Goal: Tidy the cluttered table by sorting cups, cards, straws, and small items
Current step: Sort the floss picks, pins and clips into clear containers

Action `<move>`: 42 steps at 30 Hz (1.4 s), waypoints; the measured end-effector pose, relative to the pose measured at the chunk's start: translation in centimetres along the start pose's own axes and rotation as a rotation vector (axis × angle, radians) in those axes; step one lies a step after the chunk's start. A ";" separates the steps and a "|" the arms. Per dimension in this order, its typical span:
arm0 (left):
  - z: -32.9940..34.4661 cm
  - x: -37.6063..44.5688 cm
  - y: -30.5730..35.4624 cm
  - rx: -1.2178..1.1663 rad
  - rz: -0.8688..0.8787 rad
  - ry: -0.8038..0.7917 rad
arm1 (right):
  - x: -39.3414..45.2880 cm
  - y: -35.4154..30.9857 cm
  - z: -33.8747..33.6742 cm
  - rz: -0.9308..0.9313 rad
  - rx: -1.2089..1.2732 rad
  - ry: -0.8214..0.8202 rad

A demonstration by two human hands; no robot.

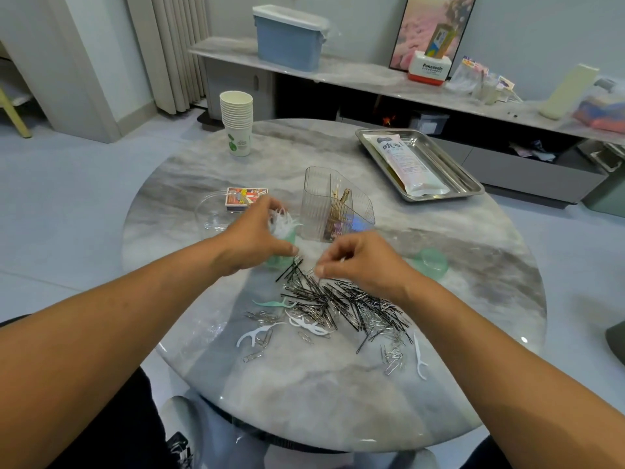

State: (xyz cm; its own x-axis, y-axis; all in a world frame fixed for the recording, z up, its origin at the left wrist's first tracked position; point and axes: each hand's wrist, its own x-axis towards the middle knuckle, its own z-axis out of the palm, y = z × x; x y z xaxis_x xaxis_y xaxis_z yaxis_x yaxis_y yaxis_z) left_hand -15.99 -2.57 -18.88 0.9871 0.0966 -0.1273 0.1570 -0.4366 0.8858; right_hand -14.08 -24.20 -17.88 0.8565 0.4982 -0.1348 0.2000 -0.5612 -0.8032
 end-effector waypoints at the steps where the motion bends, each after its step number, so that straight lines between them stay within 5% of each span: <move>1: -0.2 0.1 -0.4 0.032 -0.038 0.017 | -0.3 0.2 0.6 0.028 -0.111 -0.107; 7: -0.8 0.2 -1.6 0.246 -0.217 0.015 | -1.0 0.5 4.4 -0.032 -0.659 -0.245; 11: -1.0 0.0 -1.4 0.400 -0.149 -0.022 | -0.5 0.9 3.7 -0.034 -0.709 -0.209; 18: -0.4 -1.4 1.0 0.733 0.360 -0.020 | -0.2 1.7 2.2 -0.048 -0.850 -0.142; 26: 2.2 -2.3 -1.0 1.080 0.154 -0.317 | -0.5 2.2 0.9 0.059 -0.808 -0.179; 36: 2.9 -2.1 -1.6 1.040 0.098 -0.420 | -0.4 2.2 1.9 0.124 -0.723 -0.147; 42: 2.6 -2.6 -0.9 0.785 0.060 -0.372 | -0.7 2.1 0.3 0.170 -0.542 -0.111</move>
State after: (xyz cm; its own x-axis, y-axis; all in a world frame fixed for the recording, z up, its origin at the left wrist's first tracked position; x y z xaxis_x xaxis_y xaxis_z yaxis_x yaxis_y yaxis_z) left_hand -18.63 -4.75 -20.53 0.9187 -0.1850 -0.3489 -0.0556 -0.9352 0.3496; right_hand -14.36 -25.51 -19.66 0.8487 0.4213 -0.3197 0.3038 -0.8832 -0.3572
